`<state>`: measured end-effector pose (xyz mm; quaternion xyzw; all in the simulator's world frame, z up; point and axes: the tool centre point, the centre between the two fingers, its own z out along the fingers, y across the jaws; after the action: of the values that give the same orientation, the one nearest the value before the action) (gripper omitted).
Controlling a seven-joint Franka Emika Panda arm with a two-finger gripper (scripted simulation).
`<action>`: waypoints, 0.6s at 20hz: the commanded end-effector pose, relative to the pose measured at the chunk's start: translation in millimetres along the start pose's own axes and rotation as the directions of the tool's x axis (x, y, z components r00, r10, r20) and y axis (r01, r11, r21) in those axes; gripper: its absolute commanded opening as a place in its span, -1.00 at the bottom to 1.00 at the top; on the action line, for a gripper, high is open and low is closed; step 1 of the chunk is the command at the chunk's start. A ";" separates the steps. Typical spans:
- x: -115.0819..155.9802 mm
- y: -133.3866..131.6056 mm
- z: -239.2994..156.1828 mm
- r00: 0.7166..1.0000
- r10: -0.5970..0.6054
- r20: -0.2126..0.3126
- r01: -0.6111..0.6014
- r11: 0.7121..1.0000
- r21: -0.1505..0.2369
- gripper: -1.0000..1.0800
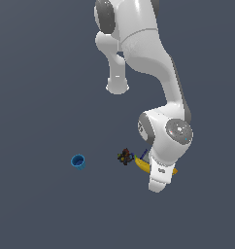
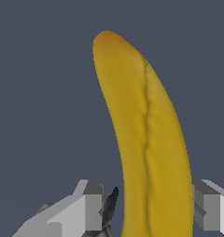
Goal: Pick up a designated object from a clutter of objects.
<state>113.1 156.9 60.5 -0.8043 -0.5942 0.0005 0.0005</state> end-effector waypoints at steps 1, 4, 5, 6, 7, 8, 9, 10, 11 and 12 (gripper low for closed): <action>-15.4 -2.5 -15.4 1.000 0.002 0.000 -0.002 1.000 -0.003 -1.00; -36.2 -8.0 -35.6 1.000 0.002 0.001 -0.002 1.000 -0.003 -1.00; -43.3 -9.9 -42.6 1.000 0.002 0.001 -0.002 1.000 -0.003 -1.00; -50.5 -11.8 -49.6 1.000 0.002 0.001 -0.002 1.000 -0.003 -1.00; -57.8 -13.7 -56.8 1.000 0.002 0.001 -0.002 1.000 -0.003 -1.00; -65.1 -15.6 -63.8 1.000 0.002 0.002 -0.002 1.000 -0.003 -1.00; -72.4 -17.5 -71.1 1.000 0.002 0.002 -0.002 1.000 -0.003 -1.00; -79.9 -19.4 -78.4 1.000 0.002 0.002 -0.002 1.000 -0.003 -1.00; -87.3 -21.4 -85.8 1.000 0.002 0.002 -0.002 1.000 -0.003 -1.00; -94.8 -23.3 -93.3 1.000 0.002 0.002 -0.002 1.000 -0.003 -1.00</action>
<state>68.9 83.2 141.3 -0.8050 -0.5933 0.0013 -0.0003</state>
